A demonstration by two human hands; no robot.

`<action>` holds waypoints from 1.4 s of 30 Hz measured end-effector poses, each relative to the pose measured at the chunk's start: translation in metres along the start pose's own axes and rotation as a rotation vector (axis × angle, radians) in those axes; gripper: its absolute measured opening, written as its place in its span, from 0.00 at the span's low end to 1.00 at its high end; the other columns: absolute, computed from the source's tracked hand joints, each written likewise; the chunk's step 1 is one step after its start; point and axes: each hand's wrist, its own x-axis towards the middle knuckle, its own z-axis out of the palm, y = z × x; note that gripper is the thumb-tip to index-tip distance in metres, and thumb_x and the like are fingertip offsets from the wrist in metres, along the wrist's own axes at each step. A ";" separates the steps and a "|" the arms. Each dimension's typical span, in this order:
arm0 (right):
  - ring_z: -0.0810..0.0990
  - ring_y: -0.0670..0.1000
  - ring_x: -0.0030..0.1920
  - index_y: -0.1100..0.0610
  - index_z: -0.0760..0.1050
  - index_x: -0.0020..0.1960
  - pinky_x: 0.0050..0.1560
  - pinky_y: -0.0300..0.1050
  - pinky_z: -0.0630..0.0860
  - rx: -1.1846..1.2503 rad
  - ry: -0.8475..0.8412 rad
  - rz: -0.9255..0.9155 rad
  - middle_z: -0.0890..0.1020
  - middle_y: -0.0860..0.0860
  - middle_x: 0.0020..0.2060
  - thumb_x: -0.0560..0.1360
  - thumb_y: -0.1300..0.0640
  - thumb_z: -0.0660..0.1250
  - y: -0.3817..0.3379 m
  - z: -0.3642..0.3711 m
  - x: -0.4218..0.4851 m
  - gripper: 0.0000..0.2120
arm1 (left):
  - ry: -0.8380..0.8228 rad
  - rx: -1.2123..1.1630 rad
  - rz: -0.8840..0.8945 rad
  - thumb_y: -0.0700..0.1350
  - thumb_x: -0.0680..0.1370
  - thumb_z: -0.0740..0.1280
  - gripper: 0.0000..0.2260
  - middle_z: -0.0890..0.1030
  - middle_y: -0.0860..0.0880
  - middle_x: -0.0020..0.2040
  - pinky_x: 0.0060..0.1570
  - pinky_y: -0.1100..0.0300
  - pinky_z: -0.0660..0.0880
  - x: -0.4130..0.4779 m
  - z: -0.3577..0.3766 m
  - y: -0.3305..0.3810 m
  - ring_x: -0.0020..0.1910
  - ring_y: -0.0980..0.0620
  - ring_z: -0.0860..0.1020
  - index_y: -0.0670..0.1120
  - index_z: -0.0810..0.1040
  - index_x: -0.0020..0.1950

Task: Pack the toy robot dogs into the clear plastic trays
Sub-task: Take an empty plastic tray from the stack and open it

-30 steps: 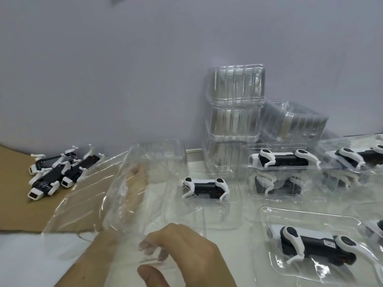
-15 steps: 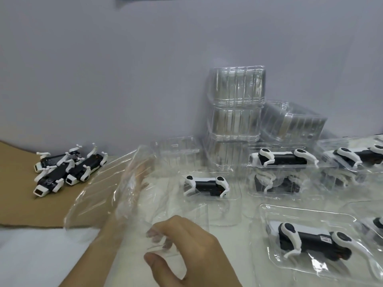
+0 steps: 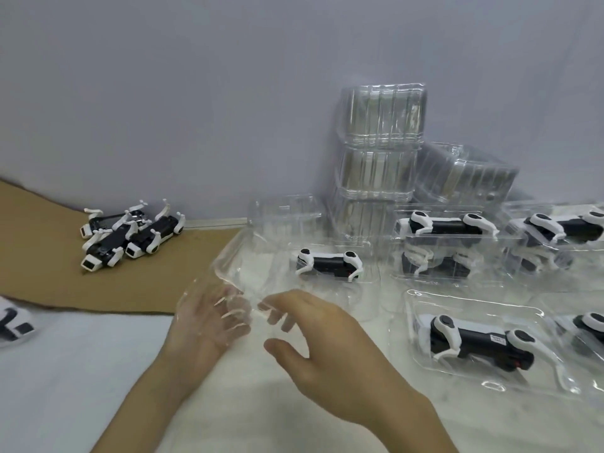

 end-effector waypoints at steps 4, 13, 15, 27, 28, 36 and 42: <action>0.74 0.39 0.53 0.40 0.70 0.64 0.53 0.36 0.70 -0.074 -0.184 0.019 0.76 0.36 0.55 0.78 0.46 0.66 0.006 -0.003 -0.003 0.16 | 0.083 0.000 -0.155 0.59 0.82 0.58 0.23 0.82 0.42 0.45 0.45 0.49 0.75 0.014 -0.028 -0.001 0.41 0.45 0.80 0.42 0.82 0.56; 0.74 0.38 0.52 0.37 0.68 0.63 0.51 0.34 0.71 -0.083 -0.197 0.040 0.76 0.35 0.53 0.75 0.39 0.66 0.006 -0.005 -0.003 0.18 | 0.317 0.289 0.000 0.39 0.82 0.64 0.09 0.80 0.40 0.34 0.24 0.59 0.75 0.022 -0.026 -0.007 0.25 0.49 0.78 0.36 0.79 0.44; 0.75 0.38 0.52 0.37 0.70 0.62 0.51 0.36 0.73 -0.058 -0.172 0.060 0.77 0.35 0.52 0.74 0.34 0.64 0.006 -0.008 -0.004 0.19 | 0.279 0.501 0.057 0.39 0.81 0.66 0.08 0.81 0.42 0.35 0.26 0.61 0.75 0.018 -0.022 -0.012 0.27 0.51 0.80 0.39 0.81 0.45; 0.78 0.42 0.48 0.43 0.77 0.49 0.46 0.41 0.75 0.037 0.045 0.034 0.79 0.36 0.45 0.76 0.37 0.53 -0.003 -0.005 -0.001 0.17 | 0.288 0.971 0.349 0.40 0.79 0.67 0.10 0.81 0.54 0.35 0.35 0.66 0.73 0.031 -0.023 -0.012 0.35 0.57 0.79 0.51 0.81 0.40; 0.78 0.42 0.48 0.44 0.77 0.49 0.45 0.41 0.75 0.041 0.058 0.032 0.79 0.36 0.45 0.77 0.38 0.54 -0.003 -0.004 0.000 0.16 | 0.296 0.936 0.354 0.40 0.79 0.67 0.09 0.82 0.52 0.36 0.35 0.65 0.74 0.036 -0.023 -0.009 0.35 0.57 0.80 0.51 0.81 0.41; 0.78 0.42 0.42 0.45 0.77 0.44 0.41 0.40 0.75 0.044 0.126 0.011 0.79 0.40 0.39 0.77 0.42 0.57 -0.003 0.002 0.003 0.12 | 0.617 1.412 0.304 0.48 0.81 0.64 0.20 0.57 0.43 0.81 0.70 0.41 0.64 0.093 -0.063 0.022 0.75 0.39 0.63 0.49 0.72 0.74; 0.78 0.41 0.40 0.46 0.78 0.44 0.40 0.36 0.73 0.045 0.127 0.009 0.79 0.39 0.39 0.76 0.43 0.58 0.000 0.004 0.005 0.12 | 0.510 1.370 0.072 0.55 0.83 0.60 0.22 0.51 0.53 0.83 0.74 0.39 0.54 0.136 -0.090 0.041 0.79 0.41 0.57 0.55 0.67 0.78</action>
